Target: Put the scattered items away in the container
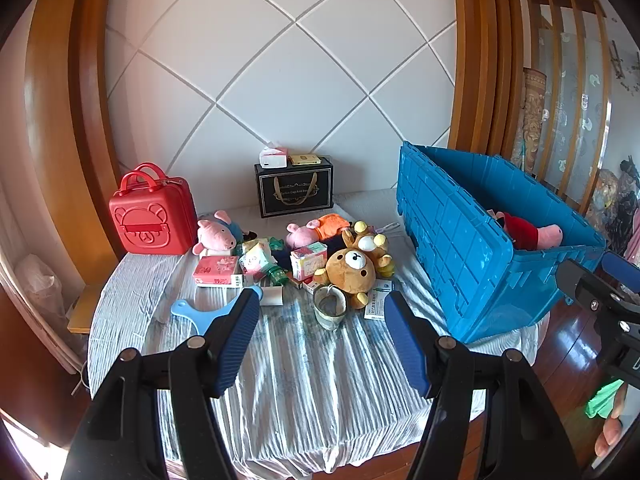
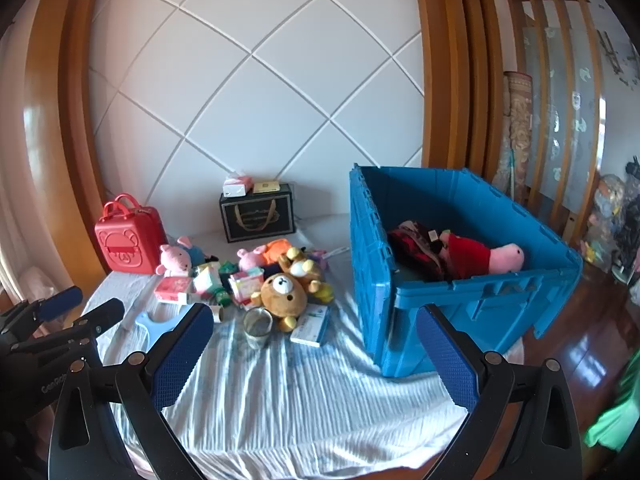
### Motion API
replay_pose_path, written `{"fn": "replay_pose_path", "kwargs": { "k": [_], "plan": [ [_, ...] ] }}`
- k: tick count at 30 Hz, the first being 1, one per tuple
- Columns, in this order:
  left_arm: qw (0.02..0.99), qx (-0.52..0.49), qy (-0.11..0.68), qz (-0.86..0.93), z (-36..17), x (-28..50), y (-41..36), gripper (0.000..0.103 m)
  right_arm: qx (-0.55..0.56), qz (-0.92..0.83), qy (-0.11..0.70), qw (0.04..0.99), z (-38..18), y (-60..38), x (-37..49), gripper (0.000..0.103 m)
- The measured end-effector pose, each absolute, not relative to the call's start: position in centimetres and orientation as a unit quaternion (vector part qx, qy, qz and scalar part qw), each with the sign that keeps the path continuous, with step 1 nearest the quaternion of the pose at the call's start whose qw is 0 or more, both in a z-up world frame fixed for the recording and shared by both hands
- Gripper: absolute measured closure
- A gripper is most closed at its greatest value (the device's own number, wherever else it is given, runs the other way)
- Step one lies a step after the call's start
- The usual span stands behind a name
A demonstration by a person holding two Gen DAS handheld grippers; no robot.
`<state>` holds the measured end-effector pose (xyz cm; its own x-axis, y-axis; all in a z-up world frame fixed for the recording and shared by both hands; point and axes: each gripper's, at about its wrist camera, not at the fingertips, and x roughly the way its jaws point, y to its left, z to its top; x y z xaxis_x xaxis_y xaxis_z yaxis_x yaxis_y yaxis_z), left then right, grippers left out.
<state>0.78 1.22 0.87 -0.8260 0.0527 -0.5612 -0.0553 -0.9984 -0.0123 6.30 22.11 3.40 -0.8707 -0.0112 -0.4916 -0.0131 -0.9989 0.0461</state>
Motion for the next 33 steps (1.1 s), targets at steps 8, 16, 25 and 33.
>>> {"fn": "replay_pose_path", "kwargs": {
  "k": [8,16,25,33],
  "plan": [
    [0.022,-0.296,-0.002,0.955,0.5,1.0,0.9,0.039,-0.258,0.966,0.025,-0.001,3.3,22.1,6.5,0.000],
    [0.025,-0.294,-0.001,0.955,0.4,1.3,0.8,0.039,-0.258,0.966,0.025,-0.002,3.2,22.1,6.7,0.000],
    [0.022,-0.291,-0.005,0.956,0.3,1.5,0.4,0.039,-0.257,0.966,0.019,-0.006,3.3,21.2,6.7,0.000],
    [0.024,-0.290,-0.006,0.957,0.2,1.3,-0.3,0.039,-0.255,0.967,0.014,-0.005,3.5,20.4,6.5,0.000]
  ]
}}
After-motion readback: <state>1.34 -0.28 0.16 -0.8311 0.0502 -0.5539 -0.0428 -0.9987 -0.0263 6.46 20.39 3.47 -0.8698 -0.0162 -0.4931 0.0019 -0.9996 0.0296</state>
